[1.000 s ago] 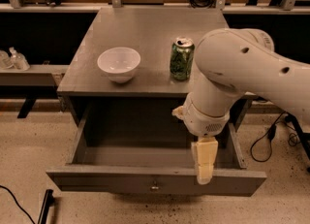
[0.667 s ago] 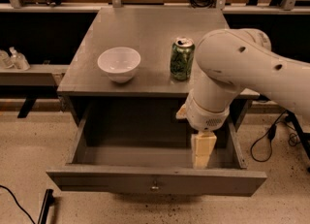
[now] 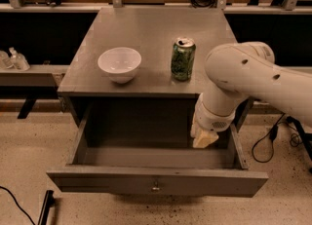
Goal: Open top drawer
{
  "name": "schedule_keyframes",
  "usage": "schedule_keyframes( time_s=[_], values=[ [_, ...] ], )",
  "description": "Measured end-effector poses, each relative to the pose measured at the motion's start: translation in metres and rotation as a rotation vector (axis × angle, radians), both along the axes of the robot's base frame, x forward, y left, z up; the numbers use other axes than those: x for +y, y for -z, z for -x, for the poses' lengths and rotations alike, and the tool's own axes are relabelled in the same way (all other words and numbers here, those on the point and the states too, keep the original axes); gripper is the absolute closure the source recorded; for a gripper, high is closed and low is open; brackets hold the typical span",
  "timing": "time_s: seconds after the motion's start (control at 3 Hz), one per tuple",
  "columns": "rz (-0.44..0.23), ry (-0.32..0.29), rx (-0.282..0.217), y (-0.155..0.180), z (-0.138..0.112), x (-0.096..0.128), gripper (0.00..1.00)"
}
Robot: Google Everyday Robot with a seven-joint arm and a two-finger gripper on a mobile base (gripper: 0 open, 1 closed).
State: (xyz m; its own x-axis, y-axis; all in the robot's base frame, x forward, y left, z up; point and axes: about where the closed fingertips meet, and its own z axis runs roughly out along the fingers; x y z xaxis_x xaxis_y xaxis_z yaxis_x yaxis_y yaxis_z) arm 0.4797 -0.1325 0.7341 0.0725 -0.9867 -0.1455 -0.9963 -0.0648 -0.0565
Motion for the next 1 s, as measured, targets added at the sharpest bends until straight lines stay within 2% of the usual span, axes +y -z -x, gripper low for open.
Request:
schedule_keyframes(
  time_s=[0.33, 0.67, 1.0],
  values=[
    [-0.013, 0.043, 0.005, 0.031, -0.004, -0.007, 0.87],
    [-0.031, 0.078, 0.054, 0.073, -0.002, -0.011, 1.00],
    [-0.098, 0.105, 0.120, 0.100, 0.009, -0.006, 1.00]
  ],
)
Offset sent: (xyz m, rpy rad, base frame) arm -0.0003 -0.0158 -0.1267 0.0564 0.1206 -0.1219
